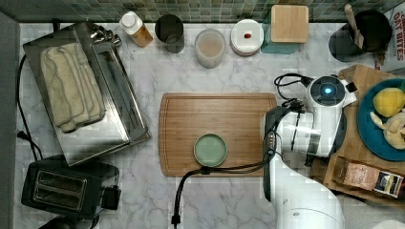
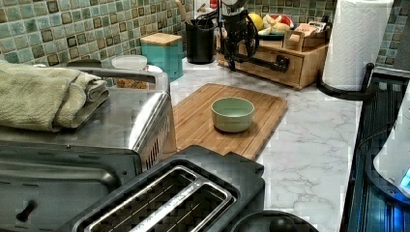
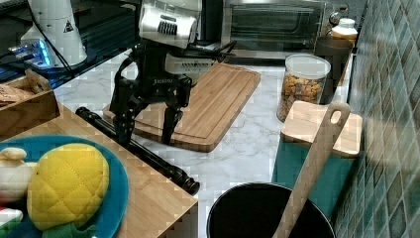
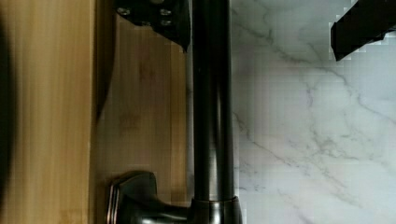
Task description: Open the drawer.
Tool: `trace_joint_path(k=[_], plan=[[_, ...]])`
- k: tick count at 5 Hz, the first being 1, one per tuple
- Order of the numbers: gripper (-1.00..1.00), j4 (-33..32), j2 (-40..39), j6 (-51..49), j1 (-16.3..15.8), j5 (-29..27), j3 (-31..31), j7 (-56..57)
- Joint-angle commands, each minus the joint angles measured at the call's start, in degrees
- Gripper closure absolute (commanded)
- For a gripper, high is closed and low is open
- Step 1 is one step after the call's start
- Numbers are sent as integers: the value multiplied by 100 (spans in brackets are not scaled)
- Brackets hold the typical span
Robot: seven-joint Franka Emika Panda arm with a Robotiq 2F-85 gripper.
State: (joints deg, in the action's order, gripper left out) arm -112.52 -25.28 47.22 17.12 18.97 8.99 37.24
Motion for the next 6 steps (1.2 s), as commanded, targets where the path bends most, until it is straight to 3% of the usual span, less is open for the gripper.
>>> trace_joint_path(k=[1,2,4,6], plan=[[-100,304,-266,85,209,-24,44,270],[-100,419,-309,-7,211,-172,-112,319],[-100,726,-249,-352,-142,-457,-291,-216],[-100,844,-424,-52,-27,-1029,-766,587]])
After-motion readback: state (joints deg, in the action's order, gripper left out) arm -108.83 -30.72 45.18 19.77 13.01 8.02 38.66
